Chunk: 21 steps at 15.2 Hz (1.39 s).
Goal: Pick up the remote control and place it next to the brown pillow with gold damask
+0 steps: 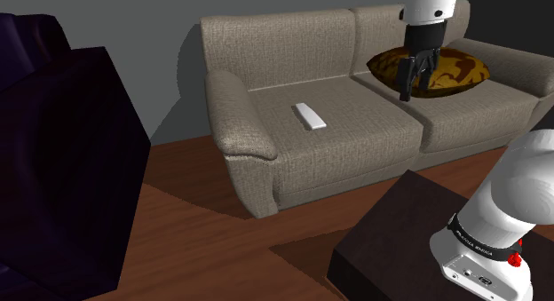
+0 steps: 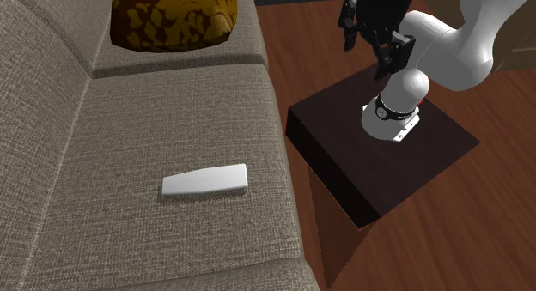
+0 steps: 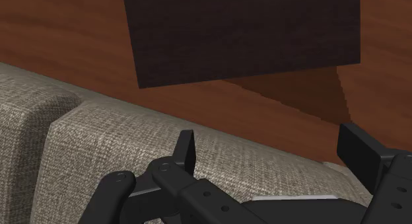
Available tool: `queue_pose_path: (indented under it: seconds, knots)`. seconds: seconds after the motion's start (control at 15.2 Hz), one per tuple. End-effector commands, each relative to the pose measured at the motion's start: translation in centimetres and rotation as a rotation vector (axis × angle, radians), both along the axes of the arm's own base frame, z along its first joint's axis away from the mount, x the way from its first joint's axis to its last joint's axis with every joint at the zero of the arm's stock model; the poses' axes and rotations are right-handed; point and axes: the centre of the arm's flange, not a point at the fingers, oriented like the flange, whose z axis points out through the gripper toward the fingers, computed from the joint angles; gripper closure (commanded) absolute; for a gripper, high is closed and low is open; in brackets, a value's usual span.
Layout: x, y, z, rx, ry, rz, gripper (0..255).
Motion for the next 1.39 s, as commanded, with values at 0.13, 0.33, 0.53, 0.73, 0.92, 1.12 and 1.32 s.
queue_pose_path:
  seconds: [0.13, 0.33, 0.53, 0.73, 0.92, 1.12, 1.32]
  knots:
    - [2.1, 0.1, -1.3, -0.002, -0.010, -0.021, 0]
    - [5.3, 0.1, -3.3, -0.004, -0.026, -0.053, 0]
    - [8.5, 0.0, -5.2, -0.006, -0.041, -0.085, 0]
    - [11.7, -0.1, -7.1, -0.009, -0.057, -0.117, 0]
    - [15.0, -0.4, -8.9, -0.011, -0.072, -0.148, 0]
    - [18.3, -0.8, -10.6, -0.014, -0.088, -0.180, 0]
    - [21.6, -1.3, -12.3, -0.016, -0.104, -0.212, 0]
